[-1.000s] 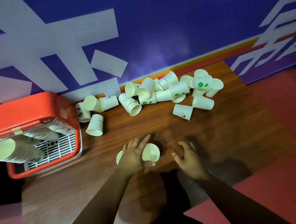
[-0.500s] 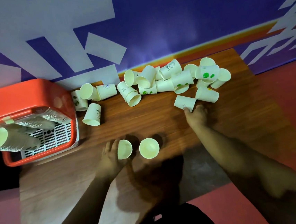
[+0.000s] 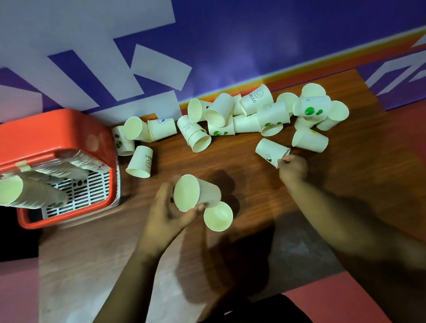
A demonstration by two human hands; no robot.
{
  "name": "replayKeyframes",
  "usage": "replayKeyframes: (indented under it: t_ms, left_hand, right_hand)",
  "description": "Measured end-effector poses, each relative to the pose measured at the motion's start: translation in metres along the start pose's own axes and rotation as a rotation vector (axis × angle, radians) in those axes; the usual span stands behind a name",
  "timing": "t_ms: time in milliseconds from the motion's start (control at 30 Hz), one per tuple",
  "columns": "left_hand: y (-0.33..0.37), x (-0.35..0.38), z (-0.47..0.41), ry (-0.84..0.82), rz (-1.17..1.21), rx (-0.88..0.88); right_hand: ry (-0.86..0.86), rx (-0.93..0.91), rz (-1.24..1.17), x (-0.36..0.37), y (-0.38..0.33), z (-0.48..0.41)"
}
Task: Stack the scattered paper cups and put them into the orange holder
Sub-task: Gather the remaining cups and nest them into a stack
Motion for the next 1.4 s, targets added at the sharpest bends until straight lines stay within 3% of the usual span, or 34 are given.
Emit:
replayKeyframes:
  t_ms: [167, 300, 467, 600, 667, 800, 1000, 1200, 1300, 1400]
  left_hand:
    - [-0.013, 0.019, 0.004, -0.134, -0.104, 0.023]
    - [-0.029, 0.034, 0.005, -0.147, -0.308, 0.077]
    - [-0.059, 0.056, 0.009, -0.229, -0.314, -0.062]
    - [-0.066, 0.070, 0.007, -0.263, -0.263, -0.119]
    - [-0.072, 0.068, 0.005, -0.294, -0.207, -0.145]
    - [-0.091, 0.034, 0.014, -0.263, -0.237, -0.239]
    - [-0.117, -0.030, 0.001, 0.007, -0.366, -0.360]
    - [-0.108, -0.056, -0.049, 0.208, -0.401, -0.399]
    - [-0.103, -0.063, -0.071, 0.257, -0.402, -0.420]
    - [-0.107, -0.069, -0.089, 0.290, -0.443, -0.410]
  right_hand:
    - [-0.030, -0.139, -0.116, -0.016, -0.015, 0.040]
    - [-0.011, -0.231, -0.179, -0.028, -0.019, 0.088]
    - [-0.092, -0.256, -0.285, -0.026, -0.021, 0.137]
    - [-0.220, -0.490, -0.280, -0.021, -0.033, 0.167]
    - [-0.290, -0.599, -0.209, -0.021, -0.039, 0.175]
    - [-0.426, -0.644, -0.044, -0.015, -0.046, 0.191]
    - [-0.306, -0.991, 0.372, 0.007, -0.052, 0.201]
    - [-0.422, -0.948, 0.633, 0.042, -0.023, 0.184]
    - [-0.514, -0.808, 0.535, 0.048, -0.015, 0.178]
    - [-0.477, -0.662, 0.346, 0.047, -0.025, 0.166]
Point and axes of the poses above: each hand's wrist, its own z-axis away from the middle knuckle, its own x-axis out of the palm, y = z × x, the point moved 2 cm from there along -z, towards the middle knuckle, and after that the axes turned 4 degrees about -y, right-handed, at the moved point
